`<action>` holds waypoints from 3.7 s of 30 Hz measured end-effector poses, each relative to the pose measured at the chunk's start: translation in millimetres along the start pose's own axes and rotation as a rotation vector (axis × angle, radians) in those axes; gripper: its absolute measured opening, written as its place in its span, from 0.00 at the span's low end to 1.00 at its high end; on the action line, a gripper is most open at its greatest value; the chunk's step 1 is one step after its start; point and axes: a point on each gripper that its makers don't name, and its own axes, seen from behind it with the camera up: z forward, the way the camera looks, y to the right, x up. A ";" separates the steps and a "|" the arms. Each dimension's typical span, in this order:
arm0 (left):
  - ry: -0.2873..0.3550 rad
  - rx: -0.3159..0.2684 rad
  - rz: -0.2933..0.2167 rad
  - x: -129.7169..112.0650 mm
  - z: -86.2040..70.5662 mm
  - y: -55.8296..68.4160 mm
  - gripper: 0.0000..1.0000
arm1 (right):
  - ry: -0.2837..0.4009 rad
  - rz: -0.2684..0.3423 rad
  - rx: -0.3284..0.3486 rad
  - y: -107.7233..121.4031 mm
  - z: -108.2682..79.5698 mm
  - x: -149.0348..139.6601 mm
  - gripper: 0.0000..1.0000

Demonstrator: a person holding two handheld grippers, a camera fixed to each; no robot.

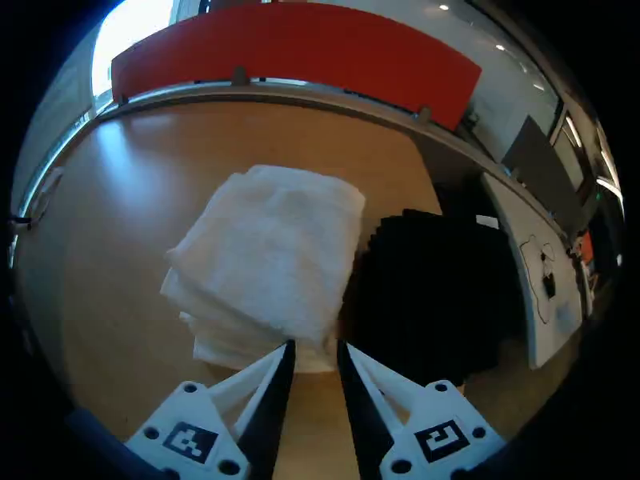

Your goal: Fold towel

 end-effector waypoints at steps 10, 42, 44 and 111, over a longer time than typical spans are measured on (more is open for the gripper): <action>0.004 -0.003 0.001 -0.4 -0.6 0.9 0.94 | 0.071 0.011 0.060 -31.2 -11.6 27.2 0.46; 0.016 0.028 -0.045 -9.5 -13.1 -22.9 0.94 | 0.091 -0.113 0.154 -117.1 14.7 60.1 0.12; 0.016 0.027 -0.044 -9.0 -13.2 -22.5 0.94 | 0.095 -0.113 0.151 -116.9 14.6 61.1 0.07; 0.168 -0.004 -0.024 32.0 -22.9 -34.1 0.94 | 0.684 0.051 -0.049 -149.4 -114.0 186.1 1.00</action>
